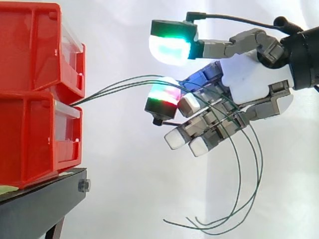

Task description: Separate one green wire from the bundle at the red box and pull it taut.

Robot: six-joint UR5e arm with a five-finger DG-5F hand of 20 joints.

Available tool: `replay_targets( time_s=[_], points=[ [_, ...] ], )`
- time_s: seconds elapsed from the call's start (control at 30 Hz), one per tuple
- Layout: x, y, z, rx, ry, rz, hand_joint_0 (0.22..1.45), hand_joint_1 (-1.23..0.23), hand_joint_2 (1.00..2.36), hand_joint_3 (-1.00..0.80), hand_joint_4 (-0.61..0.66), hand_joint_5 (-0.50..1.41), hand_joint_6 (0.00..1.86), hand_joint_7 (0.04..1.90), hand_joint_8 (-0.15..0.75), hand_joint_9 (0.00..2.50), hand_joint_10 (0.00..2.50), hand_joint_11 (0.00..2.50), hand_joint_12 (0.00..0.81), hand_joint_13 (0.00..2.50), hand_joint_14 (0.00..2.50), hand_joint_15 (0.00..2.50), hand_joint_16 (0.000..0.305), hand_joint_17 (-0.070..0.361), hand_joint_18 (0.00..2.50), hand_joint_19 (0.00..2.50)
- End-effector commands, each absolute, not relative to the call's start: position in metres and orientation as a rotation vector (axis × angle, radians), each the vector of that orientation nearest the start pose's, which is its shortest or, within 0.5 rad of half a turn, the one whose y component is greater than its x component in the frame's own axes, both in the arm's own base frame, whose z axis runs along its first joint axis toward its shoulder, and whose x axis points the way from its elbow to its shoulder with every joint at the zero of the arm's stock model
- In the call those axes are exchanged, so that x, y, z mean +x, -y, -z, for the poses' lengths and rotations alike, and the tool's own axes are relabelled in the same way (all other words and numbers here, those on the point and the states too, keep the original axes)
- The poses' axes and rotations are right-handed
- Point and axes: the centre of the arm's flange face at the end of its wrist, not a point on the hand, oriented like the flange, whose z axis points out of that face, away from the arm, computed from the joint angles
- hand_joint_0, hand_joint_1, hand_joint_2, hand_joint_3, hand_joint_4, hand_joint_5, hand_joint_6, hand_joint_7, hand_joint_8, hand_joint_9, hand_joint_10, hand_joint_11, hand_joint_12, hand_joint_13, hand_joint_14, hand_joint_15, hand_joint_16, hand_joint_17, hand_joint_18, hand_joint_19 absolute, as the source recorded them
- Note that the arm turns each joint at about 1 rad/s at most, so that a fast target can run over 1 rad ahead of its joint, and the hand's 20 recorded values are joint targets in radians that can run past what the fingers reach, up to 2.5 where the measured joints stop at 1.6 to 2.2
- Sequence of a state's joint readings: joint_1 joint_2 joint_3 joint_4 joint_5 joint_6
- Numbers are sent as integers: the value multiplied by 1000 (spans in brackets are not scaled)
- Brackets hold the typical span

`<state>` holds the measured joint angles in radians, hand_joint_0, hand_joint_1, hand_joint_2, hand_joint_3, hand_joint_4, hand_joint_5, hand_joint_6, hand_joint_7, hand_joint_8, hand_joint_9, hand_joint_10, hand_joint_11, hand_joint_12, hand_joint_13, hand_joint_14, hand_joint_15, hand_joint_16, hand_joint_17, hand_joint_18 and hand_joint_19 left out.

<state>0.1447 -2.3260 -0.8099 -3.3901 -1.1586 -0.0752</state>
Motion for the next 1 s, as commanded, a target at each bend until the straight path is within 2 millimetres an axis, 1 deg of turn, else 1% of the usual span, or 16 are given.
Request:
replay_targets(
  time_s=[0.0, 0.13, 0.17, 0.23, 0.27, 0.3, 0.33, 0.37, 0.43, 0.5, 0.57, 0.63, 0.73, 0.77, 0.83, 0.97],
  points=[
    [765, 64, -356, 1387, -1247, -793, 588, -485, 1005, -439, 170, -136, 844, 1310, 303, 1122, 21, 730, 380, 832, 17, 455, 56, 126, 755, 566],
    [765, 64, -356, 1388, -1250, -791, 586, -602, 1014, -318, 199, -139, 844, 1389, 312, 1124, 24, 745, 385, 835, 17, 460, 56, 127, 765, 566],
    [765, 64, -356, 1389, -1249, -792, 585, -612, 1014, -306, 201, -139, 845, 1390, 315, 1123, 24, 755, 385, 836, 17, 458, 56, 127, 767, 566],
    [765, 64, -356, 1388, -1249, -794, 584, -692, 1017, -264, 206, -153, 869, 1338, 311, 1097, 23, 757, 388, 835, 18, 469, 57, 128, 774, 562],
    [765, 64, -356, 1389, -1248, -795, 585, -697, 1016, -269, 206, -154, 870, 1331, 311, 1097, 22, 760, 388, 835, 18, 465, 57, 128, 774, 564],
    [765, 64, -356, 1389, -1248, -795, 587, -698, 1015, -290, 207, -158, 872, 1316, 308, 1096, 22, 765, 389, 835, 19, 460, 57, 128, 775, 563],
    [765, 65, -354, 1390, -1250, -791, 558, -660, 1011, -371, 208, -163, 868, 1299, 317, 1100, 23, 754, 390, 837, 19, 465, 58, 130, 783, 558],
    [765, 65, -354, 1390, -1250, -791, 554, -654, 1009, -376, 207, -163, 867, 1291, 319, 1098, 23, 753, 394, 837, 19, 463, 58, 131, 784, 558],
    [765, 67, -354, 1392, -1250, -789, 525, -565, 1004, -457, 206, -176, 838, 1216, 319, 1093, 23, 735, 405, 845, 17, 462, 60, 135, 797, 558],
    [764, 71, -353, 1396, -1246, -783, 520, -518, 1002, -474, 197, -176, 830, 1189, 322, 1098, 22, 738, 404, 855, 19, 464, 61, 138, 803, 564],
    [763, 74, -347, 1403, -1251, -773, 523, -468, 1001, -479, 195, -175, 827, 1188, 320, 1102, 23, 720, 404, 865, 17, 469, 61, 138, 806, 565],
    [758, 79, -329, 1429, -1267, -754, 532, -425, 1001, -480, 193, -168, 824, 1211, 320, 1117, 20, 728, 407, 894, 19, 480, 61, 138, 816, 577],
    [757, 81, -318, 1447, -1252, -772, 551, -398, 1003, -463, 195, -161, 825, 1226, 319, 1138, 21, 737, 397, 902, 19, 477, 60, 136, 832, 580],
    [757, 80, -317, 1449, -1254, -773, 557, -399, 1004, -453, 189, -159, 827, 1232, 318, 1141, 24, 732, 395, 905, 18, 479, 60, 135, 835, 580],
    [756, 83, -318, 1451, -1253, -779, 594, -478, 1012, -362, 191, -158, 833, 1278, 319, 1150, 24, 739, 390, 907, 20, 471, 58, 131, 833, 585],
    [757, 85, -321, 1447, -1248, -784, 582, -569, 1019, -220, 204, -161, 849, 1340, 325, 1135, 24, 764, 392, 909, 20, 484, 59, 133, 840, 566]
  ],
)
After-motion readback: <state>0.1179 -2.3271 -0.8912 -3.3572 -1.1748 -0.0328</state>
